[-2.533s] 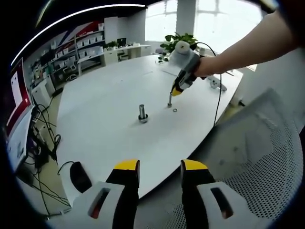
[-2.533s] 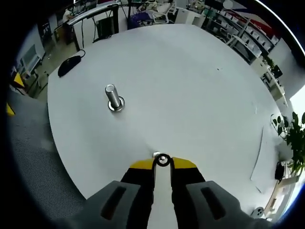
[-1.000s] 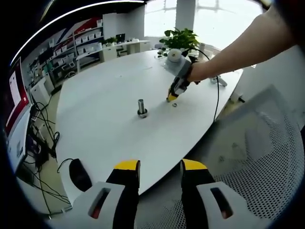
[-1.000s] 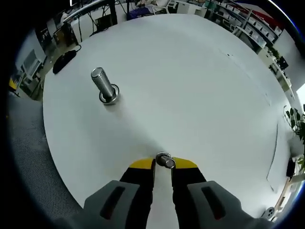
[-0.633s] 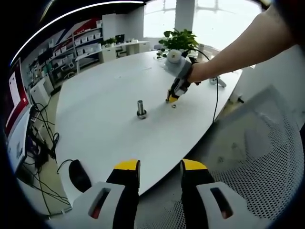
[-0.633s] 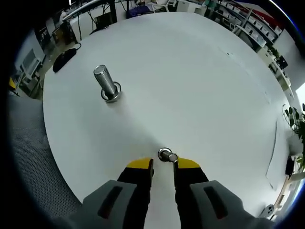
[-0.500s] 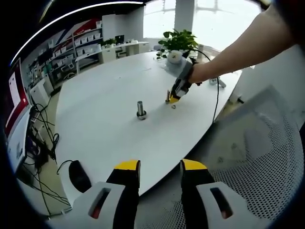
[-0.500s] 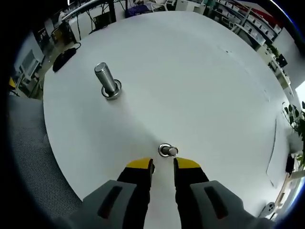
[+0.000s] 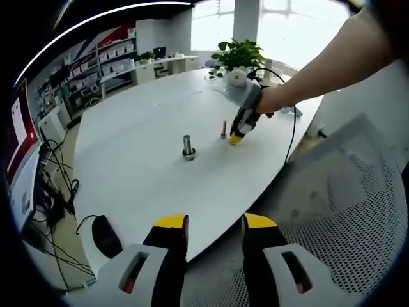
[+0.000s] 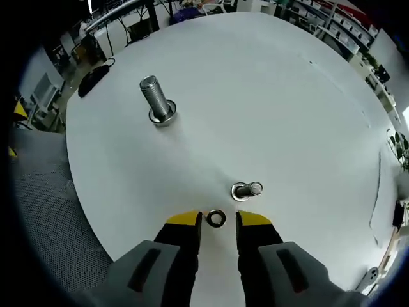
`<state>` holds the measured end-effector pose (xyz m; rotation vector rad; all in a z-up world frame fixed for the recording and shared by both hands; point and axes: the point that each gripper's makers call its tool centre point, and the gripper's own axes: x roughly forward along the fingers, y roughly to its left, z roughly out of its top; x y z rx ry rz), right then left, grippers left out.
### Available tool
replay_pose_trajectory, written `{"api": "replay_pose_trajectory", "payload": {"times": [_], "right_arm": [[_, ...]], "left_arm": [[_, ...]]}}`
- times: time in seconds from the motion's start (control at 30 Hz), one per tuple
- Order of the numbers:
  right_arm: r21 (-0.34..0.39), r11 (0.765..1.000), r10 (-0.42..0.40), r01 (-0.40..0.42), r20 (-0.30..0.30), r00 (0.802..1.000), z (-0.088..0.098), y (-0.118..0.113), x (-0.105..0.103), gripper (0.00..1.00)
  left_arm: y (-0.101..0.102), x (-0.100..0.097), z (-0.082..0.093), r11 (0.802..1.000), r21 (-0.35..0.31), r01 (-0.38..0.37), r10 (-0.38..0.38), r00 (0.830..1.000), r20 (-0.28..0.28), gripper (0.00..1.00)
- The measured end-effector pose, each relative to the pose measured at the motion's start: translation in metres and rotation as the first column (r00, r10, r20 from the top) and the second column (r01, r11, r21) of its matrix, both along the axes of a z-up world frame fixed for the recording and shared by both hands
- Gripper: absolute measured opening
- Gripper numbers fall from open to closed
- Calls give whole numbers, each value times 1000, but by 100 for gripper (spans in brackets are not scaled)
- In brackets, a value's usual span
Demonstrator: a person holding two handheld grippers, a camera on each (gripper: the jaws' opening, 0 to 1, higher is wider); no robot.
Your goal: Place the washer onto the threaded stud by aligning its center hole with the stud, sliding it down to the base, and recovering from edge contact or off-axis alignment until the washer reaches the visible bottom stop.
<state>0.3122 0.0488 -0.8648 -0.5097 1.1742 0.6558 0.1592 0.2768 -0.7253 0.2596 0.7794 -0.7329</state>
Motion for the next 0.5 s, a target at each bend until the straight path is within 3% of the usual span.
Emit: {"api": "replay_pose_trajectory", "payload": {"times": [0.5], "right_arm": [[9,1000,-23,23,-26,999,-2,-3,1,19]], "left_arm": [[-1,-2,-2,1000,6,10,-10,1000,-9,31]]}}
